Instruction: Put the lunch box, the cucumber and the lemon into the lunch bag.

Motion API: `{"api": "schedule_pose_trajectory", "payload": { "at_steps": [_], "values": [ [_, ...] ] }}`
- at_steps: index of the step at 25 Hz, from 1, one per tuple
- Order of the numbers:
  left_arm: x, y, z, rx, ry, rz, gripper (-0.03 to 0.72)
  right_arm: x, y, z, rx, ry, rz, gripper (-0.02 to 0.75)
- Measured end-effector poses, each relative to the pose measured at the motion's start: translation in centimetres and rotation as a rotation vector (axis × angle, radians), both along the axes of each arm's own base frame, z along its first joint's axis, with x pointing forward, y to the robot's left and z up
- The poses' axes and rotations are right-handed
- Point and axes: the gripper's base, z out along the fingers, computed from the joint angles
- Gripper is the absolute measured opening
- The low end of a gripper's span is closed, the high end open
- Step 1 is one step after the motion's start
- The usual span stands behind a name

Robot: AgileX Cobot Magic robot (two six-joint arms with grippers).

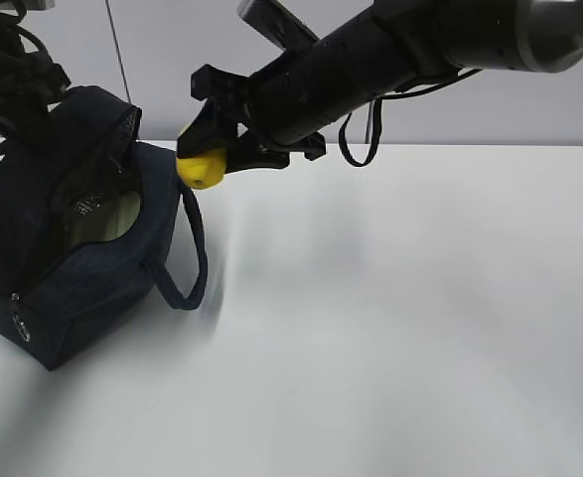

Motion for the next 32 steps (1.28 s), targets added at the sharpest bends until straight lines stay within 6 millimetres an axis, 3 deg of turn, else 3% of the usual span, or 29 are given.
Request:
{"api": "schedule_pose_trajectory", "payload": {
  "at_steps": [5, 13, 20, 26, 32],
  "values": [
    [0.0, -0.1, 0.0, -0.012, 0.001, -0.002, 0.058, -0.3, 1.4, 0.1, 0.118, -0.021, 0.075, 0.362],
    [0.0, -0.2, 0.0, -0.019, 0.001, -0.005, 0.058, -0.4, 4.6, -3.4, 0.232, 0.014, 0.12, 0.362],
    [0.0, -0.2, 0.0, -0.023, 0.004, -0.005, 0.058, 0.0, 5.6, -5.4, 0.276, 0.016, 0.106, 0.382],
    [-0.1, -0.3, 0.0, -0.027, 0.006, -0.009, 0.058, 0.0, 5.7, -5.2, 0.297, -0.004, 0.11, 0.486],
    [-0.1, -0.3, 0.1, -0.035, 0.006, -0.018, 0.058, 0.1, 5.8, -4.9, 0.34, 0.001, 0.094, 0.503]
  ]
}}
